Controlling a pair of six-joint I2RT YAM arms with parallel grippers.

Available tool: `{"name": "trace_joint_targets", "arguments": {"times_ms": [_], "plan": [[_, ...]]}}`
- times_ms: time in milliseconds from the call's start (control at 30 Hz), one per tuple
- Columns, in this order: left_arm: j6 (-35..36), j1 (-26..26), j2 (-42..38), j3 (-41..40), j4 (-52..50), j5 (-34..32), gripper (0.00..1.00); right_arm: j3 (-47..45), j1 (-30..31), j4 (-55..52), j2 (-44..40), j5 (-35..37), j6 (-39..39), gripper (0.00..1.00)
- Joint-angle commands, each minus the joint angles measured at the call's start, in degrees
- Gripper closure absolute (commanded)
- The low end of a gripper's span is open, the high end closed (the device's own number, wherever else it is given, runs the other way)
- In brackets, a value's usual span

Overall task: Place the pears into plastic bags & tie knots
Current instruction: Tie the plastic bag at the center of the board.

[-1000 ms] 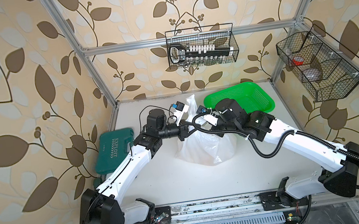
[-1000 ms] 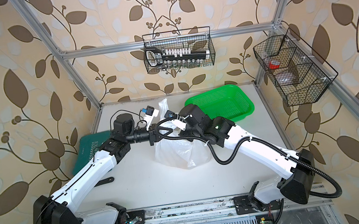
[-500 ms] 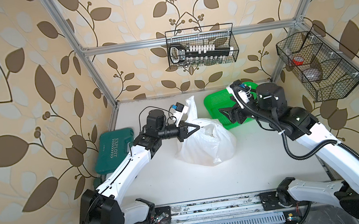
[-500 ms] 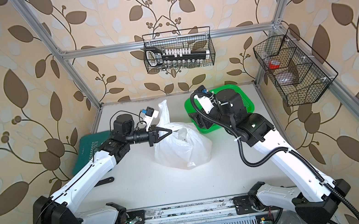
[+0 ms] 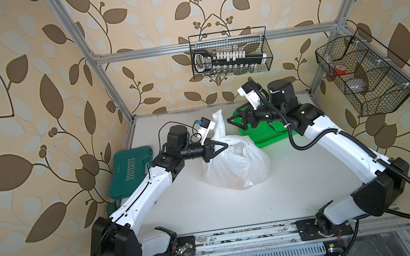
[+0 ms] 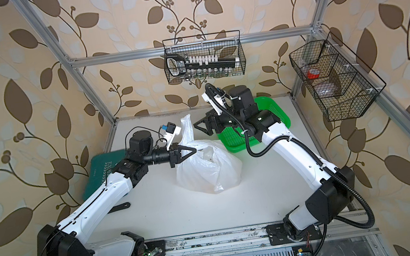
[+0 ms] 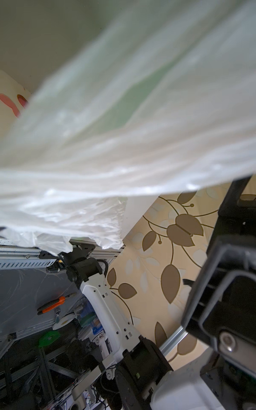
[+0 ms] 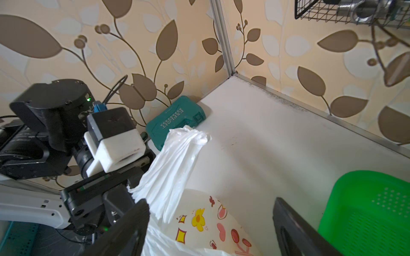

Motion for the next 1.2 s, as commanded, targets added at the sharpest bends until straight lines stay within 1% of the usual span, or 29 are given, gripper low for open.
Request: {"name": "trace_joint_targets", "arguments": {"times_ms": [0, 267, 367, 433, 467, 500, 533, 633, 667, 867, 1000, 1167], "plan": [[1.5, 0.5, -1.9, 0.6, 1.1, 1.9, 1.00, 2.9, 0.0, 4.5, 1.3, -6.8, 3.5, 0.13], [1.3, 0.5, -1.9, 0.4, 1.4, 2.1, 1.00, 6.6, 0.0, 7.7, 7.5, -12.4, 7.0, 0.13], [1.2, 0.5, -1.9, 0.1, 1.8, 2.0, 1.00, 9.5, 0.0, 8.0, 10.5, -15.3, 8.4, 0.17], [1.0, 0.5, -1.8, -0.1, 1.8, 2.0, 1.00, 11.1, 0.0, 7.8, 11.9, -17.6, 8.8, 0.27], [1.1, 0.5, -1.8, -0.1, 1.7, 2.0, 1.00, 11.5, 0.0, 7.5, 12.2, -18.3, 8.8, 0.34], [1.2, 0.5, -1.8, -0.1, 1.6, 1.9, 1.00, 11.8, 0.0, 7.1, 12.4, -19.2, 8.6, 0.45], [1.1, 0.5, -1.8, -0.2, 1.6, 1.7, 1.00, 11.6, -0.1, 6.8, 12.0, -19.7, 8.2, 0.61], [1.0, 0.5, -1.5, -0.1, 1.3, 1.6, 1.00, 9.2, -0.9, 7.3, 9.7, -20.3, 7.8, 0.94], [1.0, 0.5, -1.5, -0.1, 1.4, 1.6, 1.00, 8.3, -1.1, 7.7, 8.8, -20.3, 7.8, 1.00], [-0.2, 0.5, -1.1, -0.3, 2.2, 0.4, 1.00, 2.3, -1.8, 10.0, 2.0, -18.6, 8.6, 1.00], [-1.0, 0.5, 0.1, 0.6, 1.0, -0.5, 1.00, -6.2, -1.5, 14.2, -6.1, -16.1, 10.8, 1.00], [-2.3, 0.5, 0.7, 0.6, 1.5, -1.0, 1.00, -17.9, 1.4, 16.2, -15.8, -8.7, 11.9, 1.00]]}}
